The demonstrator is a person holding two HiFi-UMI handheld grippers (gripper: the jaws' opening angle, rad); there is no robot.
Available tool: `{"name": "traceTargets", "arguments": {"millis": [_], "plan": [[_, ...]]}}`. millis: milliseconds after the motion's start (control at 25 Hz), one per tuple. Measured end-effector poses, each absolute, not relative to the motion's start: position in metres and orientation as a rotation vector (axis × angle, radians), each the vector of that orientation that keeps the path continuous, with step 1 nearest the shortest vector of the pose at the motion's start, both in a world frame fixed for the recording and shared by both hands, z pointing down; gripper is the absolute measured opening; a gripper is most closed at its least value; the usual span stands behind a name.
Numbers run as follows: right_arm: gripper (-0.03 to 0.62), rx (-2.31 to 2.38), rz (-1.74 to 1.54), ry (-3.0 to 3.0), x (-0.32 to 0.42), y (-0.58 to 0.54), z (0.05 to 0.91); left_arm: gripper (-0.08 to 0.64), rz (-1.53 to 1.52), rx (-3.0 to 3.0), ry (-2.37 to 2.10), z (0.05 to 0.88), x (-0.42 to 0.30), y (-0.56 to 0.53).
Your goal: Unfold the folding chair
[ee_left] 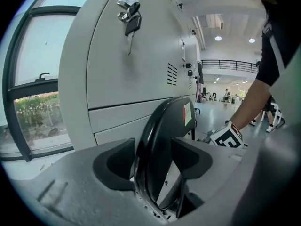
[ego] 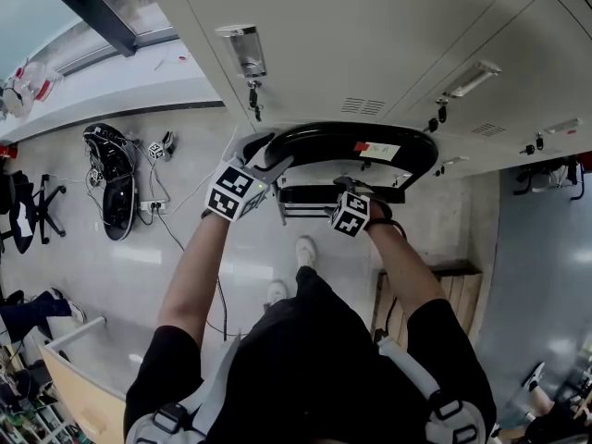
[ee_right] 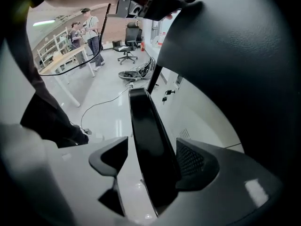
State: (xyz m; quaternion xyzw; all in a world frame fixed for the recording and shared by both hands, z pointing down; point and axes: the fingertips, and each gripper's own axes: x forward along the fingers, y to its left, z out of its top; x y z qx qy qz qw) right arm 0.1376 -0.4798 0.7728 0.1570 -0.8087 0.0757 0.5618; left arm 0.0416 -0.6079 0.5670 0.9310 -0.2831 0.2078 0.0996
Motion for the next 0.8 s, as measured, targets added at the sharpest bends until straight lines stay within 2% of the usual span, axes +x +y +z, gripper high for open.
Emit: {"name": "traceTargets", "arguments": {"millis": [240,560,800], "plan": [[0.322,0.310,0.187,-1.872,0.137,-0.480,0.787,0.249,0.697,2.760,-0.797,0.577,0.046,-0.608],[0.255,0.365,0.058,-1.818,0.142,-0.487,0.801,0.249,0.757,2.788,-0.816,0.576,0.046,-0.609],[0.235,0.368,0.002,-1.803,0.142,-0.477,0.802,0.247,0.815,2.809,-0.774,0.576,0.045,-0.598]]}}
